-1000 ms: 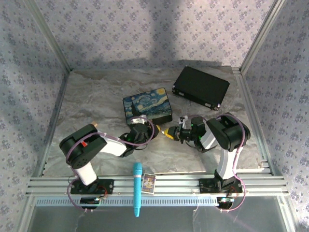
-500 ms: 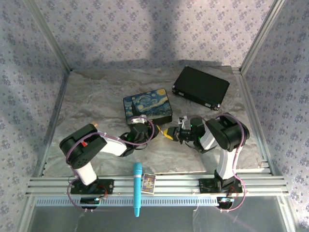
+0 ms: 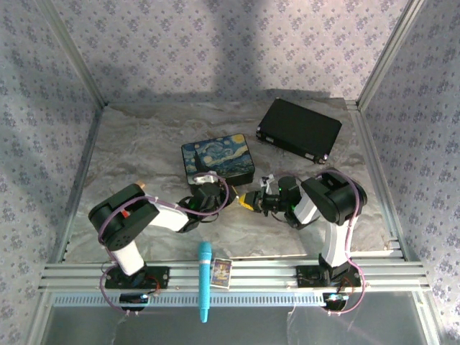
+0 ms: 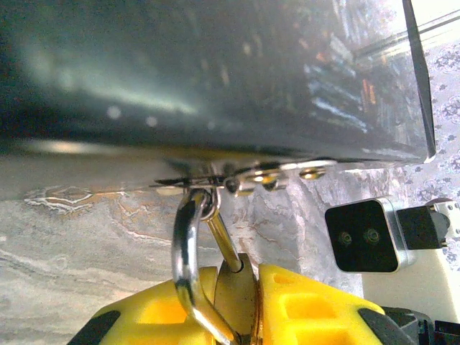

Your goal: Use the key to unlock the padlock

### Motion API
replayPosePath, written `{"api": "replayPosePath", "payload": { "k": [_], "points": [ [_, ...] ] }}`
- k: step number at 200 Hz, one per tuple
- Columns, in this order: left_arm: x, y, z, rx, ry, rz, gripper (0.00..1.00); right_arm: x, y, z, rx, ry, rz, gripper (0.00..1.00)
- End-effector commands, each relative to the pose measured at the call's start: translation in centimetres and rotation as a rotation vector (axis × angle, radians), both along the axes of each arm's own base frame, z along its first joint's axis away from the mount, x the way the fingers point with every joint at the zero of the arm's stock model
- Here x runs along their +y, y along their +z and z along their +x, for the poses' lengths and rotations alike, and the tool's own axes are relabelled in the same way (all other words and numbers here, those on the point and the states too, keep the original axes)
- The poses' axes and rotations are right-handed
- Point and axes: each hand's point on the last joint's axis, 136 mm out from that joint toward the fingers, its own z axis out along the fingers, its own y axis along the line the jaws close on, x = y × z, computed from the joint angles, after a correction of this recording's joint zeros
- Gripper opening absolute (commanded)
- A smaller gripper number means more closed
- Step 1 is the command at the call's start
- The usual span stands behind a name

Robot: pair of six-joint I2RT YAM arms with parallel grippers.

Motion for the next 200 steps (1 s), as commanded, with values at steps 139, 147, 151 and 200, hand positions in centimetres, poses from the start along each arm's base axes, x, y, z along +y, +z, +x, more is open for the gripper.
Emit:
{"api": "replayPosePath", "payload": {
  "k": [139,147,151,200],
  "points": [
    [-0.4,-2.0,-1.3,0.133,-0.022,0.023,0.3,2.2,3.3,-0.2,-0.137,0.099,0.057,0.0],
    [-0.5,-2.0,-1.3,0.133,-0.022,0.018,0.3,2.2,3.2,-0.2,-0.134,0.098,0.058,0.0],
    [-0.5,-2.0,-1.2,0.132,-0.022,0.017,0.3,2.2,3.2,-0.2,-0.136,0.1,0.061,0.0],
    [-0.4,-2.0,-1.3,0.14,-0.02,0.013,0.17,1.6,2.2,-0.1,-0.119,0.076,0.044,0.0]
  ]
}}
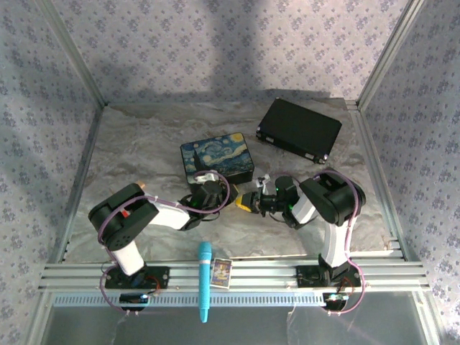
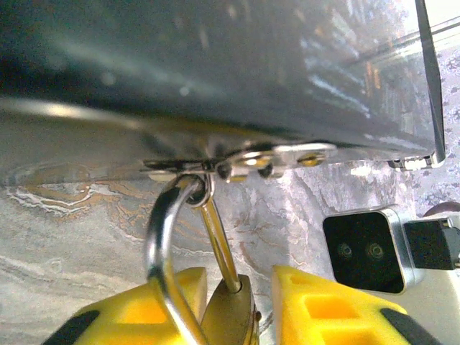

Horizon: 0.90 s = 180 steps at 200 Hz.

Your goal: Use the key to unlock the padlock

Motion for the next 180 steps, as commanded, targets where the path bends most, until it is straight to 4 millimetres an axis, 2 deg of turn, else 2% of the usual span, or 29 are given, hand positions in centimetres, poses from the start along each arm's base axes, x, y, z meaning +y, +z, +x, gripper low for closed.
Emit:
{"api": "replayPosePath", "payload": {
  "k": [1,43,86,180],
  "points": [
    [-0.2,-1.9,-1.6,0.113,-0.031,-0.005,0.16,0.4,1.7,0.7,-0.098,0.015,0.041,0.0],
    [-0.2,-1.4,-1.8,0.116,-0.031,-0.041,0.0,-0.7,0.8,1.2,-0.071,-0.009,0.035,0.0],
    [-0.1,-1.0,-1.9,0.13,-0.025,-0.074,0.0,-1.9,-0.3,1.7,-0.046,-0.039,0.021,0.0],
    [-1.1,-1.0,-1.9,0.162,-0.027,-0.176,0.0,-0.5,0.7,2.3,-0.061,-0.043,0.068,0.0]
  ]
}}
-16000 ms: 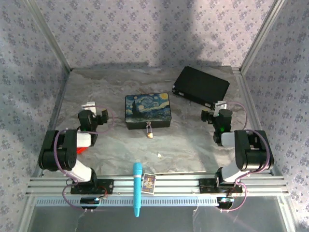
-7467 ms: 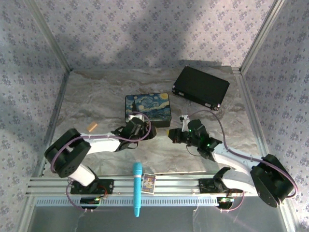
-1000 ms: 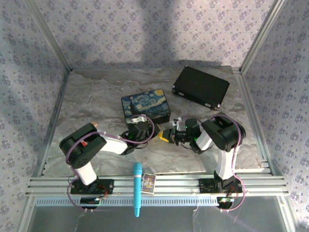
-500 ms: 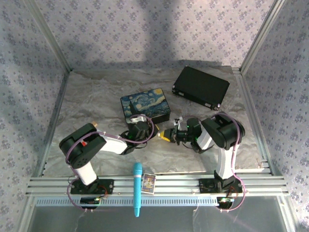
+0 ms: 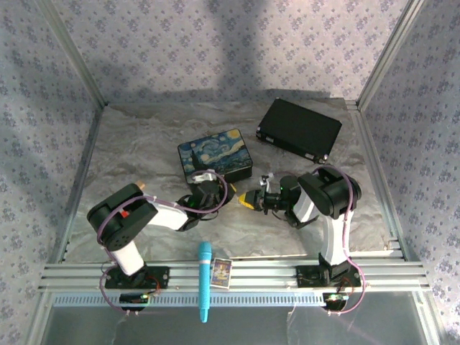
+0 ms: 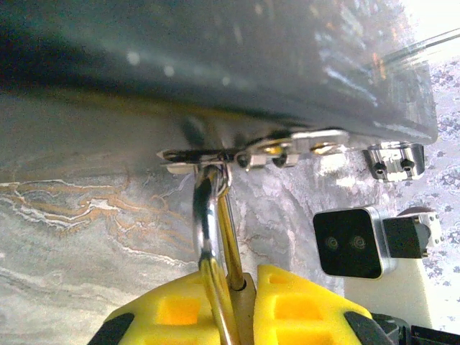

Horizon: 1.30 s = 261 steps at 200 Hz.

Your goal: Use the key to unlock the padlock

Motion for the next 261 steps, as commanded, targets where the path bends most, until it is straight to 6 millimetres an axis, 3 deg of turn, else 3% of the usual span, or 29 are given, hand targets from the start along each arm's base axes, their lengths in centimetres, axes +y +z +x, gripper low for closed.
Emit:
{"api": "replayPosePath", "payload": {
  "k": [1,36,81,135,198,261],
  "points": [
    [-1.5,-1.7,-2.3,0.171,-0.052,-0.124,0.0,0.7,1.0,1.0,-0.043,-0.022,0.026,0.0],
    [-1.4,-1.7,-2.4,0.172,-0.056,-0.128,0.0,0.9,1.3,1.6,-0.038,-0.019,0.039,0.0],
    [-1.1,-2.0,-2.5,0.175,-0.052,-0.104,0.0,0.8,3.0,2.1,-0.064,0.004,0.074,0.0],
    [-0.6,-1.9,-1.8,0.192,-0.034,-0.069,0.0,1.0,3.3,0.7,-0.088,0.042,0.072,0.0],
    [-1.0,-1.3,-1.6,0.194,-0.05,-0.063,0.0,0.8,4.0,1.4,-0.111,0.035,0.084,0.0],
    [-2.1,0.1,-2.2,0.194,-0.095,-0.141,0.0,1.2,2.9,3.1,-0.088,0.038,0.085,0.0]
  ]
}}
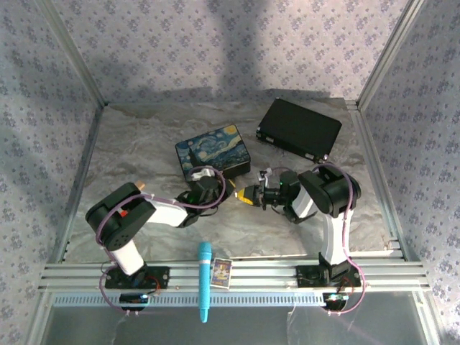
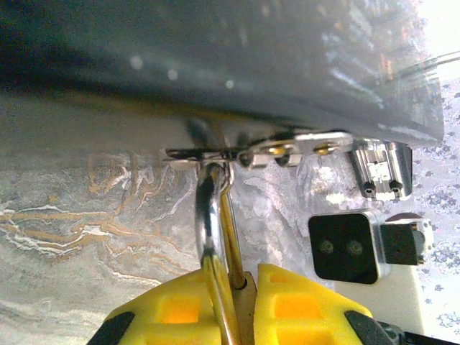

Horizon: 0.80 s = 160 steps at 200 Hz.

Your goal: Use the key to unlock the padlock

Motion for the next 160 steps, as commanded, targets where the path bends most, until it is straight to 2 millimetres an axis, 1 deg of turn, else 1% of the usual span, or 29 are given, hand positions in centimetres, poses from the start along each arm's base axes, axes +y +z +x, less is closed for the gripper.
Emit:
{"api": "replayPosePath", "payload": {
  "k": [1,31,81,125,150,160],
  "points": [
    [-2.4,-0.6,-3.4,0.155,-0.137,-0.108,0.0,0.6,1.5,1.9,-0.092,-0.008,0.036,0.0],
    [-2.7,0.0,-3.5,0.163,-0.147,-0.13,0.0,0.4,1.0,2.4,-0.084,-0.016,0.031,0.0],
    [-2.1,-0.6,-3.4,0.173,-0.131,-0.098,0.0,-0.9,0.7,2.3,-0.07,-0.027,0.026,0.0],
    [-2.5,-0.5,-3.3,0.172,-0.136,-0.122,0.0,-0.6,0.9,2.2,-0.074,-0.024,0.028,0.0],
    [-2.5,-0.5,-3.3,0.178,-0.137,-0.12,0.0,-1.0,0.4,2.5,-0.066,-0.029,0.024,0.0],
    [-2.7,-0.5,-3.3,0.181,-0.14,-0.121,0.0,-0.7,0.7,2.4,-0.078,-0.02,0.027,0.0]
  ]
}}
